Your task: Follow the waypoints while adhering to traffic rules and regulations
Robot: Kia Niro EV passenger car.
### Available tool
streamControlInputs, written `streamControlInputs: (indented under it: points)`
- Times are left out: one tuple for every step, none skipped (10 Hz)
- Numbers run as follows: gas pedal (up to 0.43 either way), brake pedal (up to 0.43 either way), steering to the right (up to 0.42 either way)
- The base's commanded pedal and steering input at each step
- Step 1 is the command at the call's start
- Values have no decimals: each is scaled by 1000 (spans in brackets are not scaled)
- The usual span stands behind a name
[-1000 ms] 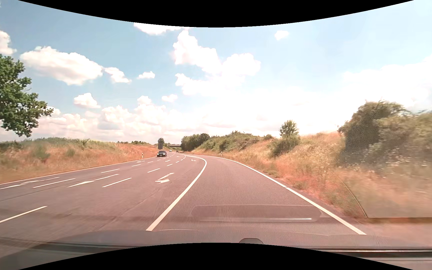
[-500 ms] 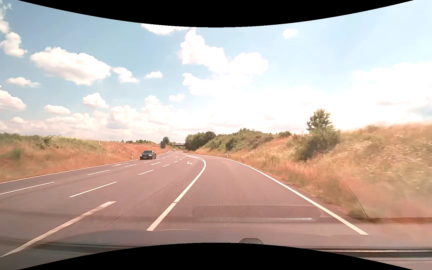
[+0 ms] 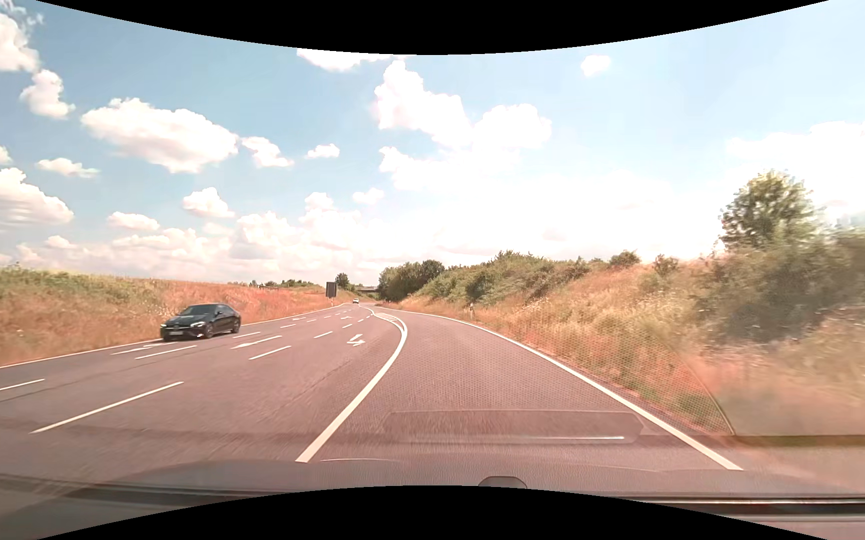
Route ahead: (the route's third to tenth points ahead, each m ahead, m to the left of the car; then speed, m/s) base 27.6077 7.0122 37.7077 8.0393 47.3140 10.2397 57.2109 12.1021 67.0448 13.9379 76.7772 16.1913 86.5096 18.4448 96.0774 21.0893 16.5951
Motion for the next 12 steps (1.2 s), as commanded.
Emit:
streamControlInputs:
  points:
    - [130, 0, -27]
    - [130, 0, -28]
    - [130, 0, -29]
    - [130, 0, -30]
    - [130, 0, -31]
    - [130, 0, -32]
    - [130, 0, -34]
    - [130, 0, -36]
    - [130, 0, -37]
    - [130, 0, -37]
    - [130, 0, -38]
    - [130, 0, -38]
